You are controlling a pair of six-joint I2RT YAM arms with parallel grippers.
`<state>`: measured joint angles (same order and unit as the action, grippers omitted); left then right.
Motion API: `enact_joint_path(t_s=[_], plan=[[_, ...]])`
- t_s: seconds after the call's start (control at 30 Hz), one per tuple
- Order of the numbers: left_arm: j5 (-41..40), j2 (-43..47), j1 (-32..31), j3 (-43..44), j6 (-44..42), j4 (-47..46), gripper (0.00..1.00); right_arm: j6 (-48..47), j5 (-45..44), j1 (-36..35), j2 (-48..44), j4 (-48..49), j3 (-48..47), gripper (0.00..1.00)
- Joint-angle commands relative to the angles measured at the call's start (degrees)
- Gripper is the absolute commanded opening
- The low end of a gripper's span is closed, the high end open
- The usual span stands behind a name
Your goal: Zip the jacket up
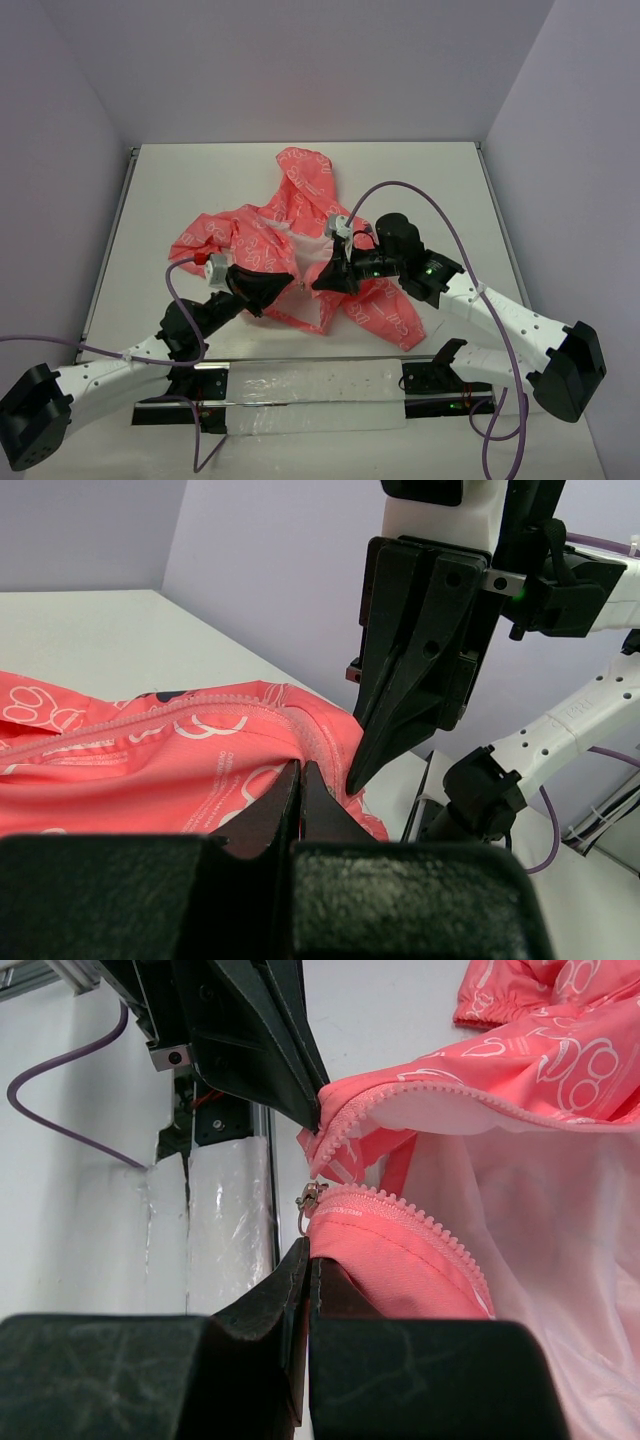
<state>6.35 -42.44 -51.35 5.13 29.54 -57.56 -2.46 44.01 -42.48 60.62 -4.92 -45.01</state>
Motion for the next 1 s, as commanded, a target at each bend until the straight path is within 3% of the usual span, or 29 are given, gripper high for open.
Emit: enact_joint_path(t_s=[0.0, 0.97], plan=[[1.63, 0.51, -0.33, 1.57, 0.07, -1.94, 0.0, 0.32, 0.51, 0.38, -0.26, 3.61, -2.59, 0.0], [-0.62, 1.48, -0.33, 0.95, 0.07, -2.1, 0.0, 0.18, 1.26, 0.38, -0.23, 2.4, -2.63, 0.0]])
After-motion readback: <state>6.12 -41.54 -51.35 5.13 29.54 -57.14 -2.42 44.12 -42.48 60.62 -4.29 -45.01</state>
